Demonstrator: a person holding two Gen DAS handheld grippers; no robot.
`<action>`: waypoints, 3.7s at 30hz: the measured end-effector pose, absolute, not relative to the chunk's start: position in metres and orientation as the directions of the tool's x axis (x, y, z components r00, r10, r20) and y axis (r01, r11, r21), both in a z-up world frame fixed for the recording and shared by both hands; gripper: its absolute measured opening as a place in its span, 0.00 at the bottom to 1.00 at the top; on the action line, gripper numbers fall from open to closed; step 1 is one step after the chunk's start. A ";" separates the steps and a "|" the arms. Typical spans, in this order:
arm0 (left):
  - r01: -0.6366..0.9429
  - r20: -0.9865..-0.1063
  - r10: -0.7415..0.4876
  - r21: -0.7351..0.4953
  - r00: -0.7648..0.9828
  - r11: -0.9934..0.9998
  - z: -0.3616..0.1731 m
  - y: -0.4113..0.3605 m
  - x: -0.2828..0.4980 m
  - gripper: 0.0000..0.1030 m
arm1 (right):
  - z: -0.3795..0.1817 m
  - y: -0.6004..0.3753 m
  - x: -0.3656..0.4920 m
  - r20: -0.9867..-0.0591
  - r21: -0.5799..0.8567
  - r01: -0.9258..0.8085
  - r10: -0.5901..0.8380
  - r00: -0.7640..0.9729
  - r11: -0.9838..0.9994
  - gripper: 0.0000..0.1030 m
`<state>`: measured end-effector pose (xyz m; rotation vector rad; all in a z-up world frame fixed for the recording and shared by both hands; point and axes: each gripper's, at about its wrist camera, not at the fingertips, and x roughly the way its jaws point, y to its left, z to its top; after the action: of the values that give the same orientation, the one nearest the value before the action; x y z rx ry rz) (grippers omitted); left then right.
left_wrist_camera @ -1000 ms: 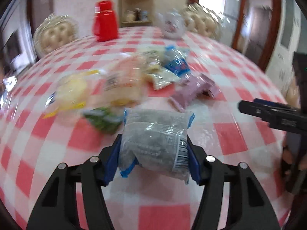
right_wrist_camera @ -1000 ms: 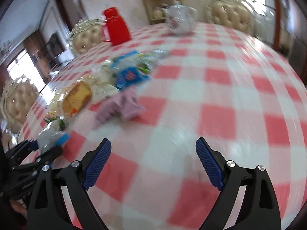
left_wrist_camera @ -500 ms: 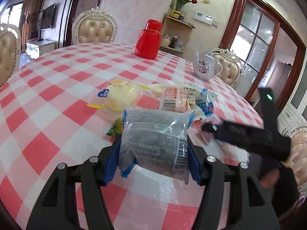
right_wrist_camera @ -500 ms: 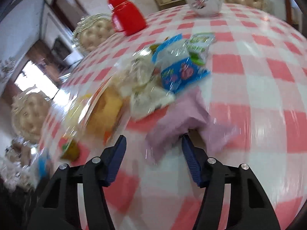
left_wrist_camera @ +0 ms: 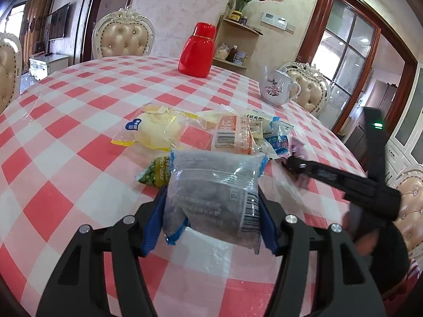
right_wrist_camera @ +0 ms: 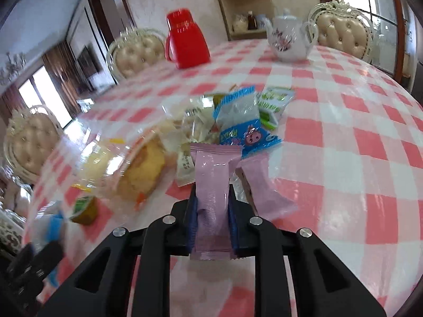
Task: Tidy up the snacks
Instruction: 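Grasp the grey bag with blue ends with the left tool while the right tool grasps a pink wrapped bar, then carry the grey bag and pink bar over the clear plastic box with both tools, then open both tools to drop the grey bag and pink bar into the box, then grasp the green snack bag with the left tool while the right tool grasps another pink bar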
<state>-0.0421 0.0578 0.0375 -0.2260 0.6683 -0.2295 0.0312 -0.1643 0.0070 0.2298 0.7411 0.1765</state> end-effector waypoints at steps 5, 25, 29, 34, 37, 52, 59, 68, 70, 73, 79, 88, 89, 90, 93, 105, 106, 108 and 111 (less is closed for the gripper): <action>0.130 -0.593 -0.279 -0.281 0.755 0.951 0.035 0.058 -0.040 0.60 | 0.011 -0.165 0.014 -0.621 0.341 -0.104 0.307 0.721 0.934 0.20; 0.008 -0.588 -0.212 -0.331 0.781 0.944 0.038 0.080 -0.059 0.60 | 0.006 -0.126 -0.031 -0.599 0.395 -0.204 0.419 0.682 0.896 0.20; -0.016 -0.583 -0.193 -0.333 0.789 0.943 0.040 0.085 -0.081 0.60 | 0.005 -0.122 -0.038 -0.589 0.423 -0.223 0.453 0.669 0.878 0.20; -0.052 -0.597 -0.149 -0.306 0.789 0.951 0.048 0.100 -0.106 0.60 | 0.004 -0.110 -0.048 -0.578 0.449 -0.259 0.499 0.645 0.855 0.20; -0.080 -0.604 -0.106 -0.273 0.790 0.959 0.053 0.111 -0.121 0.60 | 0.007 -0.100 -0.057 -0.562 0.466 -0.288 0.532 0.634 0.836 0.20; -0.248 -0.625 0.079 -0.188 0.777 0.950 0.061 0.202 -0.211 0.60 | 0.018 0.014 -0.122 -0.557 0.439 -0.537 0.687 0.467 0.720 0.20; -0.309 -0.646 0.132 -0.169 0.752 0.936 0.055 0.245 -0.239 0.60 | 0.024 0.080 -0.165 -0.586 0.366 -0.659 0.713 0.385 0.657 0.20; -0.403 -0.685 0.215 -0.125 0.696 0.906 0.052 0.315 -0.268 0.61 | 0.026 0.151 -0.218 -0.627 0.296 -0.786 0.731 0.270 0.543 0.20; -0.423 -0.697 0.238 -0.103 0.676 0.900 0.051 0.328 -0.273 0.61 | 0.022 0.167 -0.232 -0.645 0.271 -0.815 0.725 0.242 0.513 0.20; -0.444 -0.717 0.273 -0.057 0.642 0.894 0.048 0.342 -0.278 0.61 | 0.014 0.186 -0.250 -0.671 0.244 -0.848 0.713 0.203 0.471 0.20; -0.509 -0.710 0.352 -0.010 0.610 0.861 0.061 0.361 -0.293 0.77 | 0.003 0.205 -0.272 -0.696 0.230 -0.896 0.708 0.121 0.380 0.41; -0.485 -0.531 0.388 -0.051 0.753 0.873 0.111 0.307 -0.294 0.98 | 0.034 0.121 -0.219 -0.580 0.311 -0.796 0.767 0.274 0.519 0.51; -0.461 -0.515 0.366 -0.065 0.775 0.885 0.114 0.293 -0.287 0.98 | 0.039 0.103 -0.209 -0.558 0.330 -0.767 0.769 0.312 0.550 0.54; -0.442 -0.513 0.345 -0.076 0.786 0.894 0.115 0.283 -0.280 0.98 | 0.044 0.082 -0.199 -0.537 0.344 -0.733 0.763 0.358 0.586 0.57; -0.322 -0.560 0.190 -0.145 0.806 0.936 0.110 0.242 -0.239 0.98 | 0.052 0.027 -0.172 -0.497 0.362 -0.649 0.728 0.473 0.669 0.71; -0.128 -0.669 -0.019 -0.170 0.743 0.977 0.050 0.092 -0.088 0.98 | 0.015 -0.207 -0.058 -0.645 0.296 -0.126 0.295 0.705 0.947 0.75; -0.116 -0.681 -0.022 -0.156 0.732 0.981 0.044 0.082 -0.077 0.98 | 0.012 -0.213 -0.052 -0.660 0.282 -0.114 0.279 0.698 0.952 0.75; -0.104 -0.694 -0.015 -0.130 0.720 0.986 0.037 0.071 -0.063 0.98 | 0.004 -0.213 -0.026 -0.694 0.249 -0.114 0.259 0.672 0.962 0.75; -0.111 -0.703 0.000 -0.113 0.712 0.987 0.030 0.065 -0.043 0.98 | -0.005 -0.200 0.006 -0.722 0.214 -0.137 0.251 0.644 0.967 0.75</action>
<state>-0.0434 0.0654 0.0304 -0.1508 0.7774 0.0620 0.0060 -0.1996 -0.0049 0.1452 0.8431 0.2216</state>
